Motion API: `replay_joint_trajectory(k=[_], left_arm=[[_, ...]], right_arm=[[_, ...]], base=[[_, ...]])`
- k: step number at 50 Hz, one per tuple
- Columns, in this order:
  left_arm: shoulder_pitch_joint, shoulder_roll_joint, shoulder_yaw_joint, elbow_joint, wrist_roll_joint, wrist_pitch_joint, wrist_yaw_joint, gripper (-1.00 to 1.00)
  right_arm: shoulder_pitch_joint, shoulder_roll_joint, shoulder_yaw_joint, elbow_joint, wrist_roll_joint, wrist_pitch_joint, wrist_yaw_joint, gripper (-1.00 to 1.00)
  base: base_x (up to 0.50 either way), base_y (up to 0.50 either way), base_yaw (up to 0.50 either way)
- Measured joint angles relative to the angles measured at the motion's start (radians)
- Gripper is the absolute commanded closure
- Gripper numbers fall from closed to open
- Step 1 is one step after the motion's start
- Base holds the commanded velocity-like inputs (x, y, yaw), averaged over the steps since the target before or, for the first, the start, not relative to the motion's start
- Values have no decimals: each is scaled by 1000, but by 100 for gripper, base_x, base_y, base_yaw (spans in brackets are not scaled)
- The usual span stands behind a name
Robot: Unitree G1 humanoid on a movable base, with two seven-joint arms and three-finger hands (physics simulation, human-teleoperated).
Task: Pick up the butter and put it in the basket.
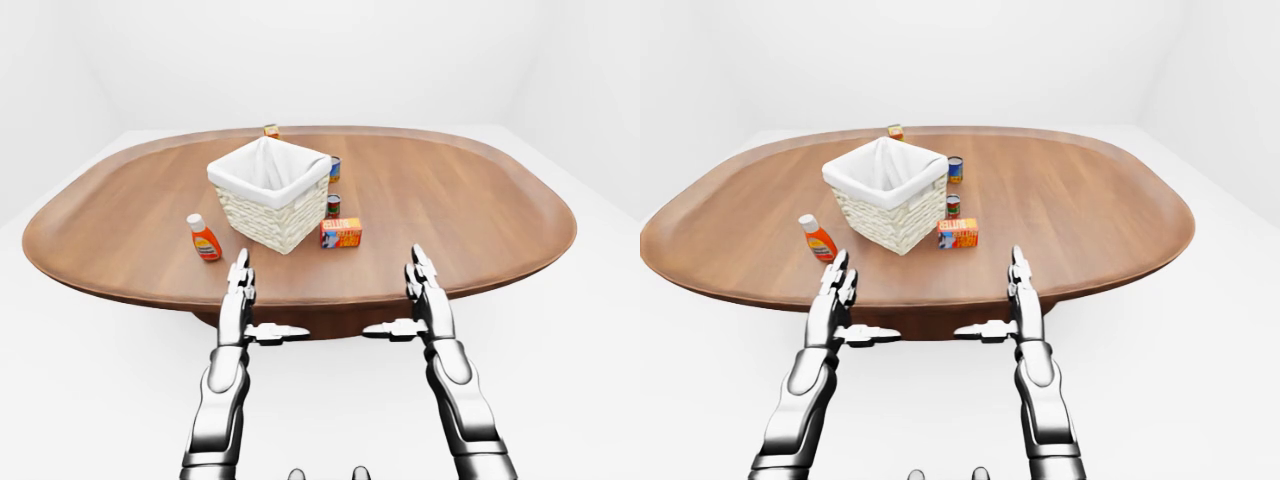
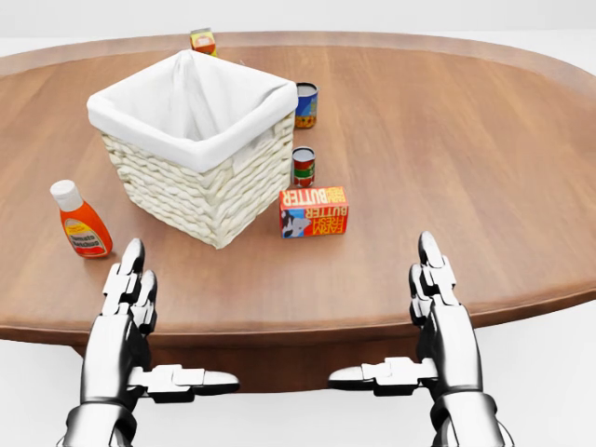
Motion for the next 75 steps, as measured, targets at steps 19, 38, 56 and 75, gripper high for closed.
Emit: replay_joint_trajectory(k=[19,38,56,75], left_arm=[[-4,10,20,12,-7,-5,-19,-100],[-5,25,26,24,-8,-12,-23,-100],[-9,10,22,29,-10,-11,-25,-100],[-11,20,40,-83,-12,89,-7,-100]], right_arm=[[0,-9,-20,3,9,6,16,-100],[-1,2,-20,15,3,1,9,-100],[1,-14,-24,15,0,5,0,-100],[-1,-15,-29,-90,-20,86,-10,-100]], base=[[0,0,0],[0,39,0],[0,7,0],[0,4,0]])
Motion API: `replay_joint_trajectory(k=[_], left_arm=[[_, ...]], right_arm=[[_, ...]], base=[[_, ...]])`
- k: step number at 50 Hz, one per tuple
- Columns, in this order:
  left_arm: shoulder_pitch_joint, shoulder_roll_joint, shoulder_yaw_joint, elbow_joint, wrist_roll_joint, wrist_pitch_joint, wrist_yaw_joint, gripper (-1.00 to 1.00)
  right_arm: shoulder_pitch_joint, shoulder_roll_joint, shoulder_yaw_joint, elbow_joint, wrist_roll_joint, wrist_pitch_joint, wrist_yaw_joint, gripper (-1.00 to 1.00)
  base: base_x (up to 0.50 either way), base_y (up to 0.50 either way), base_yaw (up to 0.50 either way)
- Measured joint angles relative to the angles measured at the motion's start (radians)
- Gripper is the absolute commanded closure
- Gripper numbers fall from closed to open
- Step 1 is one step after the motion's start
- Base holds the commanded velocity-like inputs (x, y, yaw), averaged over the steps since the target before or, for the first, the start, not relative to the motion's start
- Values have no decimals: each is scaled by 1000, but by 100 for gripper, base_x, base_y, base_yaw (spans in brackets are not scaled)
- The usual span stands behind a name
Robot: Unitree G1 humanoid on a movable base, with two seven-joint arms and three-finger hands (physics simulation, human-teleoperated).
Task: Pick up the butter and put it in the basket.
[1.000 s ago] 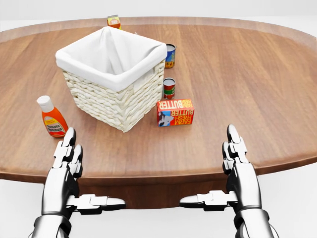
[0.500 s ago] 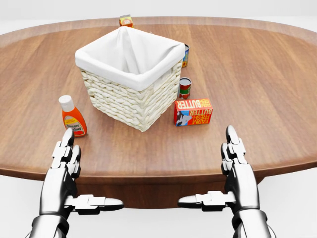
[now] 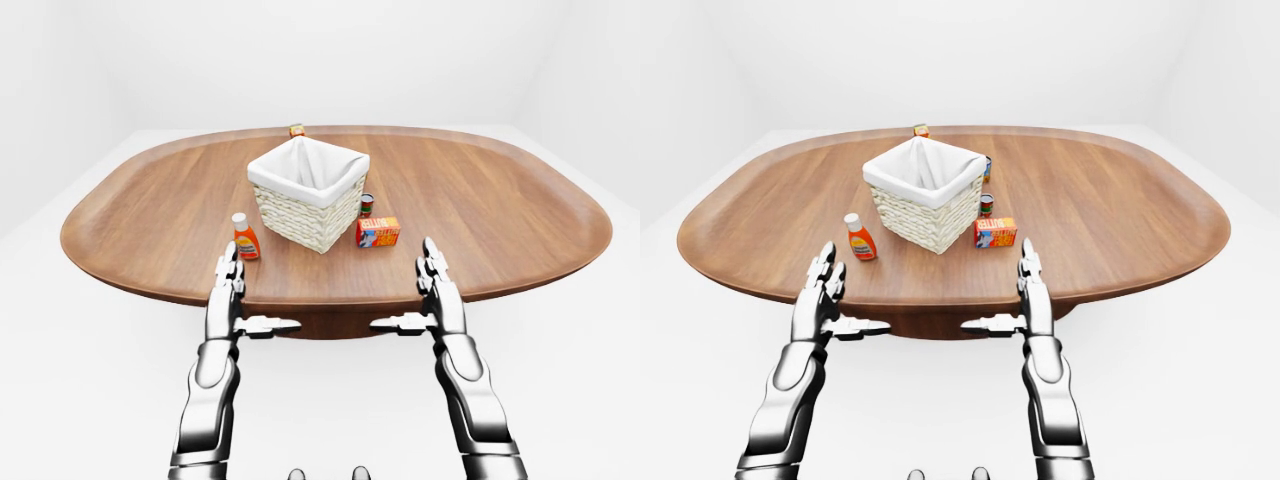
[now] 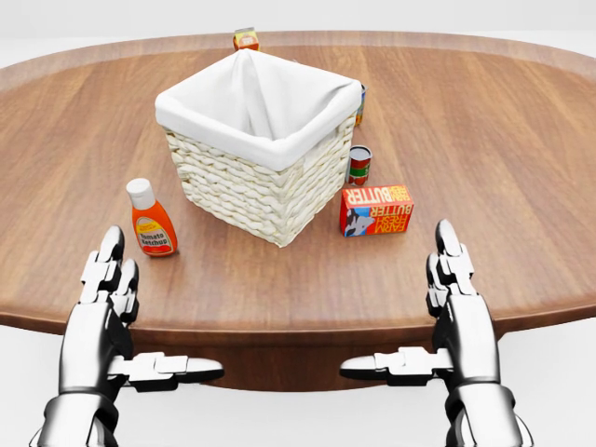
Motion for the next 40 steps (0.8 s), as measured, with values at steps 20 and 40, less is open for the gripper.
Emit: replay_joint_trajectory(k=[20,40], left_arm=[[-98,36,57,-194,-36,0,18,-100],[-357,129,111,-131,-105,0,46,-100]], right_arm=[[-102,-38,-37,-191,-2,0,62,-100],[-351,-111,-74,-148,0,0,67,-100]], base=[[0,0,0],[0,0,0]])
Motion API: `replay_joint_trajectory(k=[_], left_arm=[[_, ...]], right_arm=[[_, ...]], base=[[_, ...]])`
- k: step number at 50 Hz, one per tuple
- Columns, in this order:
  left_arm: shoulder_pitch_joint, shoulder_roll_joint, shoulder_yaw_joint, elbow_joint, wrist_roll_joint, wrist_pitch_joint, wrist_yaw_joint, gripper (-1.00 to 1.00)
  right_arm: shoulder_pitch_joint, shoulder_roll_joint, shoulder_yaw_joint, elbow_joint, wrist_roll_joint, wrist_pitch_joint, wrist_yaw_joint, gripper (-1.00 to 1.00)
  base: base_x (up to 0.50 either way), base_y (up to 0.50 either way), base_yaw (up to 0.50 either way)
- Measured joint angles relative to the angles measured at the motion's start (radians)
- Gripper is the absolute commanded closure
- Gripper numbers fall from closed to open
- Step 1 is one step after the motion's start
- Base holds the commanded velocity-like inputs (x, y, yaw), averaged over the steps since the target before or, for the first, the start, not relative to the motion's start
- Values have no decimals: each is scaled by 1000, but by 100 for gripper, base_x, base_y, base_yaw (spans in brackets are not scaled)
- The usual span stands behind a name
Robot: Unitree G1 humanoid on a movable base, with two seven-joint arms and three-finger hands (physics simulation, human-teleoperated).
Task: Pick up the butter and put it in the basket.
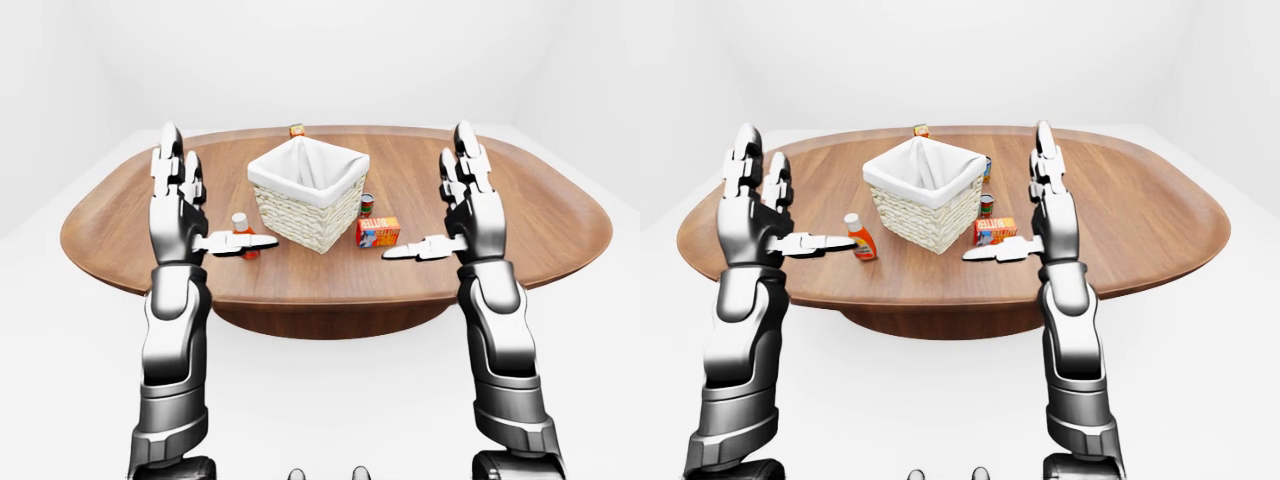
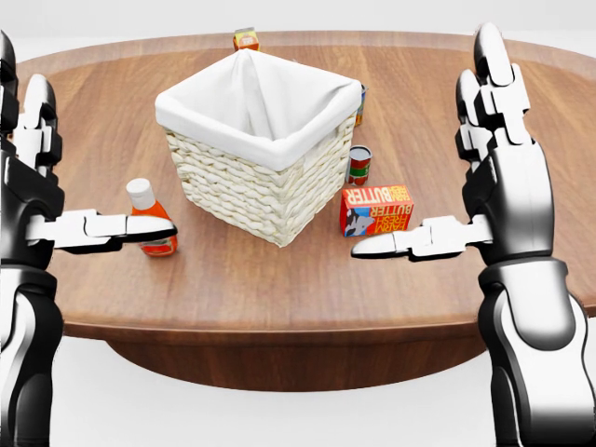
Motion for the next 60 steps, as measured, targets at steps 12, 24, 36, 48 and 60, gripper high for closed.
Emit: replay_joint_trajectory(k=[12,24,36,48,60], left_arm=[[-132,48,12,69,-28,0,22,-100],[-170,64,13,88,-41,0,28,-100],[-179,69,15,91,-44,0,31,-100],[-180,72,18,79,-50,0,34,-100],[-180,73,19,66,-53,0,35,-100]], right_arm=[[-113,-46,-15,10,8,0,19,-100],[-141,-66,-18,-10,-1,0,49,-100],[-142,-69,-20,-34,-11,0,66,-100],[-139,-69,-22,-51,-17,0,76,-100],[-134,-74,-37,-75,-7,0,73,-100]], base=[[1,0,0],[48,0,0],[50,0,0],[50,0,0],[39,0,0]])
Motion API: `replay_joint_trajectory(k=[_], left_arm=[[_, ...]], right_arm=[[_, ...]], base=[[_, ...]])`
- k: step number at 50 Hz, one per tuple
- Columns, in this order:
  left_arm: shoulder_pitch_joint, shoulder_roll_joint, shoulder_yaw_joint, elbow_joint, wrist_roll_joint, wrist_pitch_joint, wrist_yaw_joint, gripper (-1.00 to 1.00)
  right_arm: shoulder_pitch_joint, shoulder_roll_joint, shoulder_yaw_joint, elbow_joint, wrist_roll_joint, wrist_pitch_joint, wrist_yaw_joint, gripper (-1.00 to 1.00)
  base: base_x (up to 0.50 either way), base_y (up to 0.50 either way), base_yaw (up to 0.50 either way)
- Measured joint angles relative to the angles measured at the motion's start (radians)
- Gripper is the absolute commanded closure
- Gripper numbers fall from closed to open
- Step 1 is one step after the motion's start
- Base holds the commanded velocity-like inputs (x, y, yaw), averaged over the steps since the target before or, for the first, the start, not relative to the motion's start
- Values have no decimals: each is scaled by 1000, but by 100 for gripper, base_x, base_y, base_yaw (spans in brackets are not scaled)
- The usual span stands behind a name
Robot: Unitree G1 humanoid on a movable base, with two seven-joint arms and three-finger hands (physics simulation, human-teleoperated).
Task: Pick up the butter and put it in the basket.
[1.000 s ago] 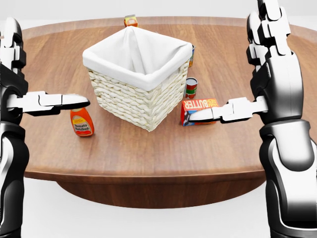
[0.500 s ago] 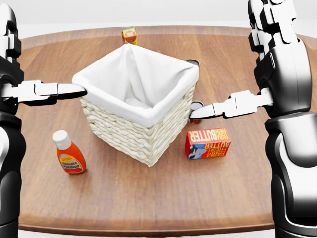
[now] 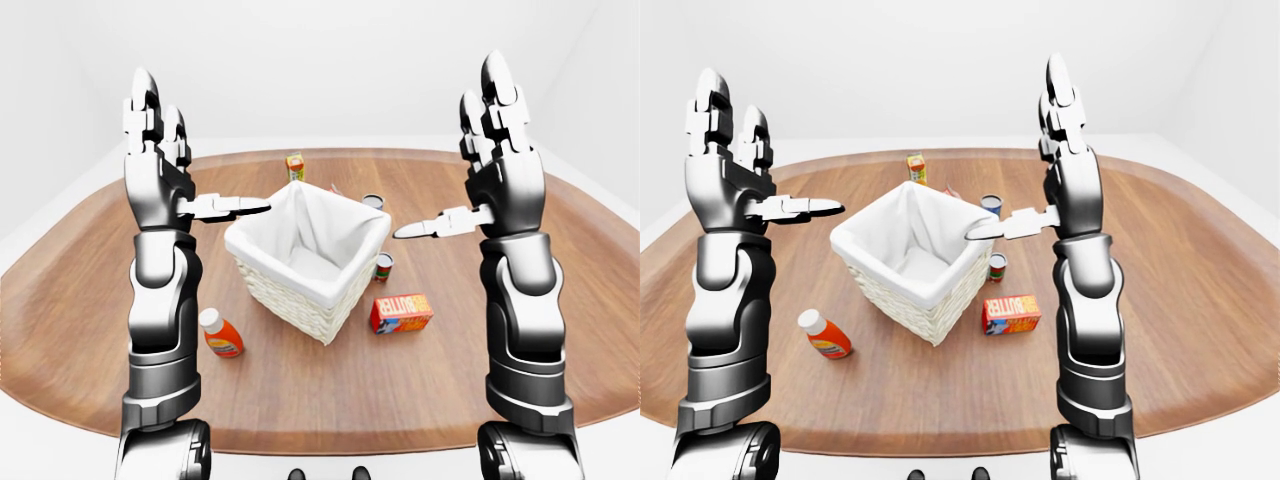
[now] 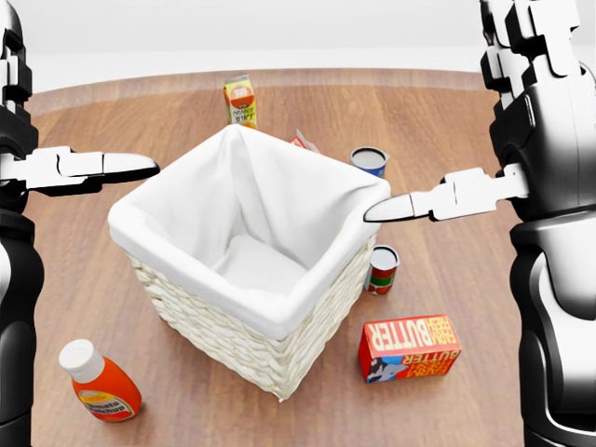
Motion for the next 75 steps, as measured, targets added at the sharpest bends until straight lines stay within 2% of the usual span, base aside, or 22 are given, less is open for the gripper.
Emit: replay_joint_trajectory(k=[46,62,75], left_arm=[[12,0,2,6,-1,0,-6,-100],[24,1,5,16,-1,0,-12,-100],[27,3,7,25,0,0,-14,-100]], right_arm=[[42,-14,-14,-12,21,0,-11,-100],[121,-50,-30,-7,-76,0,94,-100],[200,-81,-44,1,-245,0,218,-100]], base=[[6,0,0],[0,0,0],[0,0,0]])
